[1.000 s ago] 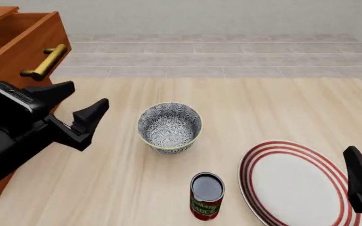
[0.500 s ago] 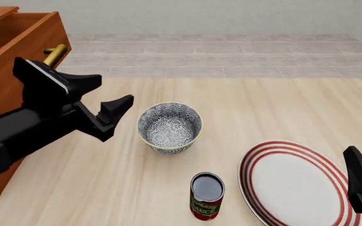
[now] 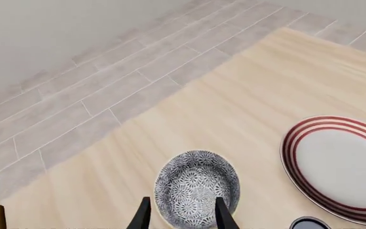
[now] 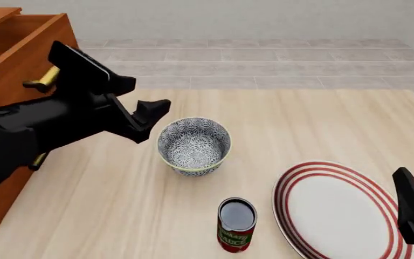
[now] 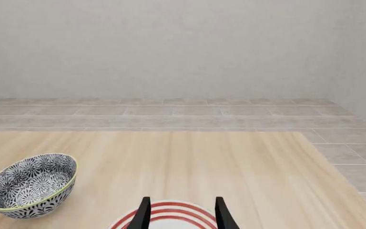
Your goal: Put the bowl on top of the cabinet.
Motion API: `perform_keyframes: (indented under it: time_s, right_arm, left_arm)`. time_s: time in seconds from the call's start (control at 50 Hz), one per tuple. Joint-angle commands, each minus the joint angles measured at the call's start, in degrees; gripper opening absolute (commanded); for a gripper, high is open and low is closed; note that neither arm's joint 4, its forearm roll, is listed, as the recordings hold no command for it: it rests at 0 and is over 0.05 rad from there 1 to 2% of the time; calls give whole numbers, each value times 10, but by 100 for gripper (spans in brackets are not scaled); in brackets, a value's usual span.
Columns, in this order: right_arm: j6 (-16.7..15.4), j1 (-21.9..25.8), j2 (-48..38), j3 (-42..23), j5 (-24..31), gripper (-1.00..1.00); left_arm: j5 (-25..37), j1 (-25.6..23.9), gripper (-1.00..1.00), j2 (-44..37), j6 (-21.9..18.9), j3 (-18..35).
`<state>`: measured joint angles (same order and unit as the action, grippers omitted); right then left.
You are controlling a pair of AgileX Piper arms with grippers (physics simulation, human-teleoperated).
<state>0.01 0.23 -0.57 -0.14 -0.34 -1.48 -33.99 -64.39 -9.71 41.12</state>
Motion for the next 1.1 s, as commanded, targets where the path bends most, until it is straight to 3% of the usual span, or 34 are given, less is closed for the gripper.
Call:
perform_keyframes:
  time_s: [0.02, 0.62, 1.1]
  right_arm:
    - [1, 0, 0, 0, 0, 100]
    - [0, 0, 0, 0, 0, 100]
    - [0, 0, 0, 0, 0, 100]
  left_arm:
    - [42, -2, 100, -36, 13, 42]
    - [64, 31, 100, -88, 35, 77]
    - [6, 49, 100, -148, 53, 54]
